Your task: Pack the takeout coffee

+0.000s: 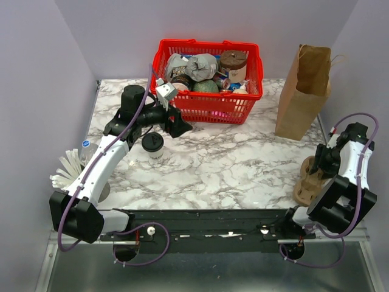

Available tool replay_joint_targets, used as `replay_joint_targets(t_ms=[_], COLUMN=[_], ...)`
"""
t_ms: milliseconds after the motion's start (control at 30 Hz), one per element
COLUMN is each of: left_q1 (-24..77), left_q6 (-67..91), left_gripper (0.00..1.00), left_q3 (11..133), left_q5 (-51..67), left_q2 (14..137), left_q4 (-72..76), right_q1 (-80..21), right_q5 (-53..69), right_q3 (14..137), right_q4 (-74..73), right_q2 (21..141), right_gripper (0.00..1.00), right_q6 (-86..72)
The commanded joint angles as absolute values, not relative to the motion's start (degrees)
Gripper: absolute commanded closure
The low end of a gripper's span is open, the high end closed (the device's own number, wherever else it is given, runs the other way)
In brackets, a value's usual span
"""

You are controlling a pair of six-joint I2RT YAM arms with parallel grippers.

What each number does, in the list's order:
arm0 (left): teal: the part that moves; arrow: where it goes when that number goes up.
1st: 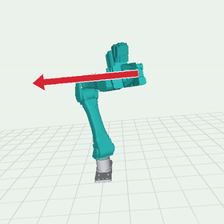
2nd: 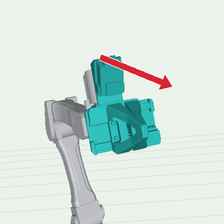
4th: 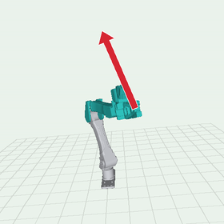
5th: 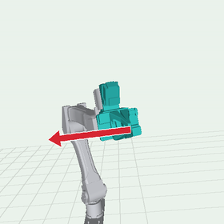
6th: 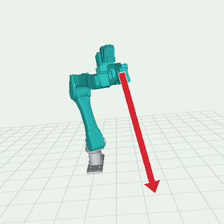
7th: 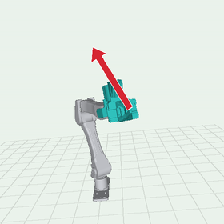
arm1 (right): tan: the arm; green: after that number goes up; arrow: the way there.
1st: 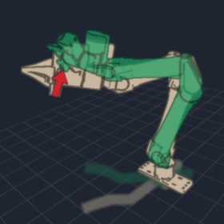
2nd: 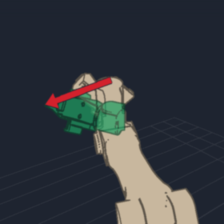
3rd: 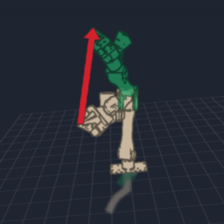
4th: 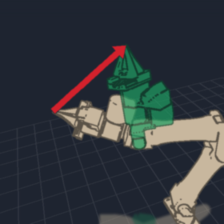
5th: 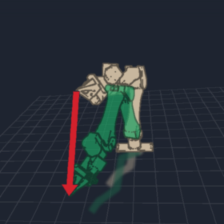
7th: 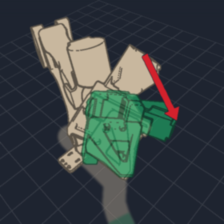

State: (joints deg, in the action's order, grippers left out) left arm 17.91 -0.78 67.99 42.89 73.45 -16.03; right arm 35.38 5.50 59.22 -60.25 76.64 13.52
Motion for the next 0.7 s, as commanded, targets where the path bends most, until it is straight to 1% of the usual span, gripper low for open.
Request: replay_joint_targets(t_ms=[0, 167, 267, 400, 600, 667], left_q1=[18.8, 19.0, 19.0, 19.0, 19.2, 19.2], left_q6=[-1.6, -1.9, -1.8, -1.8, -1.7, -1.7], left_gripper=[0.02, 0.02, 0.02, 0.02, 0.02, 0.02], left_q3=[69.9, 69.8, 69.4, 69.0, 68.6, 68.5], left_q5=[41.3, 40.9, 40.8, 40.5, 40.4, 40.4], left_q2=[73.5, 73.6, 73.5, 73.3, 73.2, 73.3], left_q4=[-16.9, -17.0, -16.8, -16.2, -16.0, -16.0], right_q1=[36.1, 36.3, 36.3, 36.3, 36.3, 36.3], right_q5=[4.4, 4.6, 4.3, 4.4, 4.7, 4.8], right_q3=[57.7, 57.4, 57.1, 57.0, 57.1, 57.1], right_q4=[-58.8, -58.3, -57.8, -57.4, -56.9, -56.9], right_q2=[77.9, 78.7, 79.0, 79.5, 80.8, 81.0], right_gripper=[0.43, 0.44, 0.42, 0.42, 0.43, 0.46], right_q6=[13.1, 13.1, 13.0, 13.1, 13.3, 13.4])
